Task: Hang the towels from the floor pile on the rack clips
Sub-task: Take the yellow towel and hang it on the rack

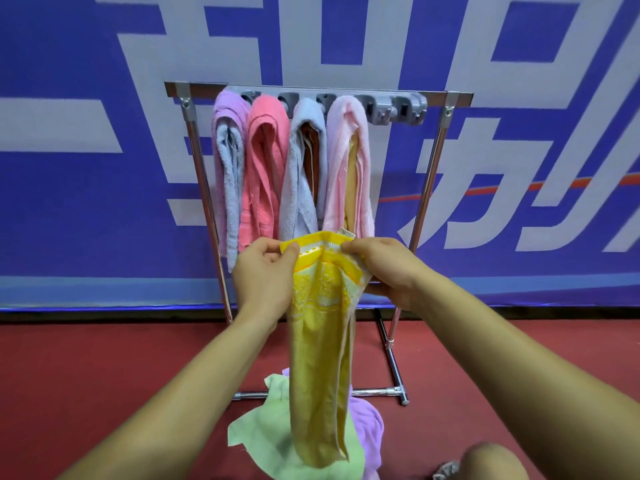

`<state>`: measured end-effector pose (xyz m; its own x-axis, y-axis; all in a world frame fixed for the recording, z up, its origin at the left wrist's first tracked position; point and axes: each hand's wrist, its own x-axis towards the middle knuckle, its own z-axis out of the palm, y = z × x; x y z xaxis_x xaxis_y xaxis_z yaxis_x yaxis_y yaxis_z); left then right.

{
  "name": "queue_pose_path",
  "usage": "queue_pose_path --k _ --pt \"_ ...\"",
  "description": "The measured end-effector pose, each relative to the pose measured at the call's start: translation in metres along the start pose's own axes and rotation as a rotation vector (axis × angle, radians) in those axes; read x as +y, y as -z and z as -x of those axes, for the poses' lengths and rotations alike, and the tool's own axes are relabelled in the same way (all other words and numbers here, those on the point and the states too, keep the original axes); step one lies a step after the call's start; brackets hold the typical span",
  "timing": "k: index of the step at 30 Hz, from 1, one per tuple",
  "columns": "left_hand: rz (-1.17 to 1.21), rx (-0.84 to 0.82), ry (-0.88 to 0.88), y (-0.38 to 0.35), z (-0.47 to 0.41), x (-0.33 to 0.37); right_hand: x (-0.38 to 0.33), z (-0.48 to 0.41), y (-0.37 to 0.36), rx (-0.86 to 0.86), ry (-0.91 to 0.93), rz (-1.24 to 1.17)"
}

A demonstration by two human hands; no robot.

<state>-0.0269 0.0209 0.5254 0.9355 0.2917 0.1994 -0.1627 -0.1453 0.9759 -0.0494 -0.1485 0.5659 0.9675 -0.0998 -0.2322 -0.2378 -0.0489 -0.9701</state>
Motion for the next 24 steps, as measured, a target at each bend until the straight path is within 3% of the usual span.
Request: queue_pose_path --k 5,9,15,19,24 --pt "0.032 -0.101 -0.064 -0.007 0.028 0.008 0.009 -0.001 -0.013 0.149 0.218 0.16" --pt "-0.025 -0.024 -0.151 -0.012 0.042 0.014 0.013 -0.001 -0.016 0.151 0.302 0.218" --pt "-0.021 -0.081 -0.136 -0.019 0.046 0.0 0.01 0.006 -0.016 0.074 0.269 0.093" --pt "0.273 -0.285 -0.043 -0.02 0.045 -0.003 0.012 0.006 -0.009 -0.02 0.237 0.049" --pt "0.227 -0.212 -0.092 -0.005 0.031 -0.023 0.009 0.005 -0.011 0.005 0.304 0.151"
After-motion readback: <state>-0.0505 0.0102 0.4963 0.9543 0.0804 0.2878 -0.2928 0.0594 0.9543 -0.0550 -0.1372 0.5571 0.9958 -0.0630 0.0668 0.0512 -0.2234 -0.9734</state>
